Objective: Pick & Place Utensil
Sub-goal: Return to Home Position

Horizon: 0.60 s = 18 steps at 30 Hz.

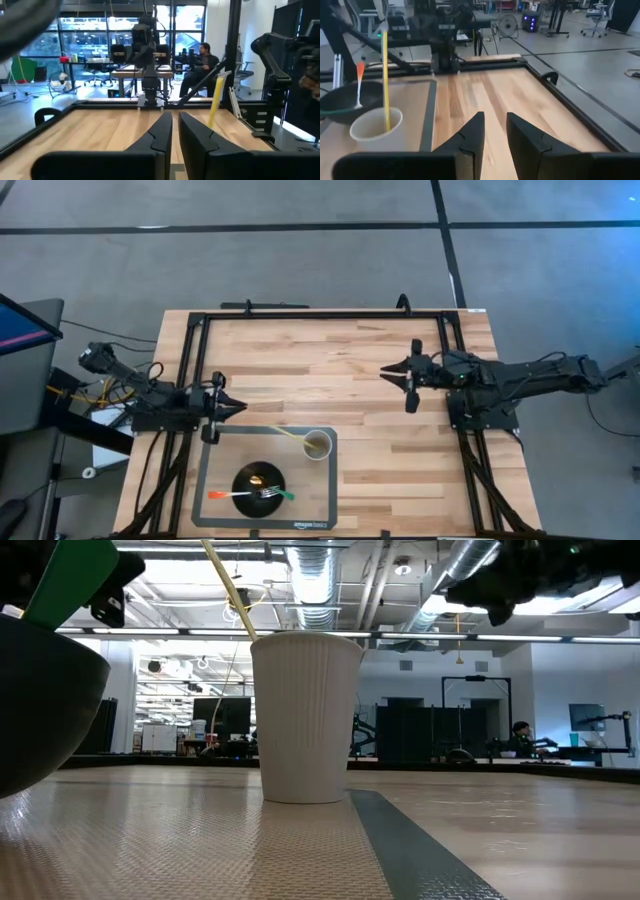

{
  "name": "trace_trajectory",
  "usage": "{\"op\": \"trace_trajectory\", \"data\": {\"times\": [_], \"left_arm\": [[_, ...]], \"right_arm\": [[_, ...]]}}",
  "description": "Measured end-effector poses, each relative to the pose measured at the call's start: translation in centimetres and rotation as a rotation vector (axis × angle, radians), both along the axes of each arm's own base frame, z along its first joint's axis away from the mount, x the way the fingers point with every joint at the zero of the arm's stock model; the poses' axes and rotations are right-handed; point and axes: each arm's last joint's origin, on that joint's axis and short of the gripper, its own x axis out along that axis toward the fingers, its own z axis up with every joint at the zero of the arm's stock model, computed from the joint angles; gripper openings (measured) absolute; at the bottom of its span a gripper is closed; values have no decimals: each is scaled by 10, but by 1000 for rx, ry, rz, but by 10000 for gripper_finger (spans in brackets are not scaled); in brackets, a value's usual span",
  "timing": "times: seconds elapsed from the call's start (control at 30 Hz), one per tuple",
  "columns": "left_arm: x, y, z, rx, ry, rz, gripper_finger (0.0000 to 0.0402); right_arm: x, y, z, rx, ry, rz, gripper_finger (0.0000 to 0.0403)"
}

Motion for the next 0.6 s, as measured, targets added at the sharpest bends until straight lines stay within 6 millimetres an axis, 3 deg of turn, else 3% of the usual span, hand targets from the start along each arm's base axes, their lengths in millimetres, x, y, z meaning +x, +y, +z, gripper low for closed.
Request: {"op": "trace_trajectory", "data": {"times": [0.27,0.6], "left_arm": [[0,20,6,10,-74,137,28],[0,30,-1,-19,-84,120,8]], "right_arm": [[-19,0,-31,1,-47,1,74],[-41,0,-53,0,-136,6,74]]}}
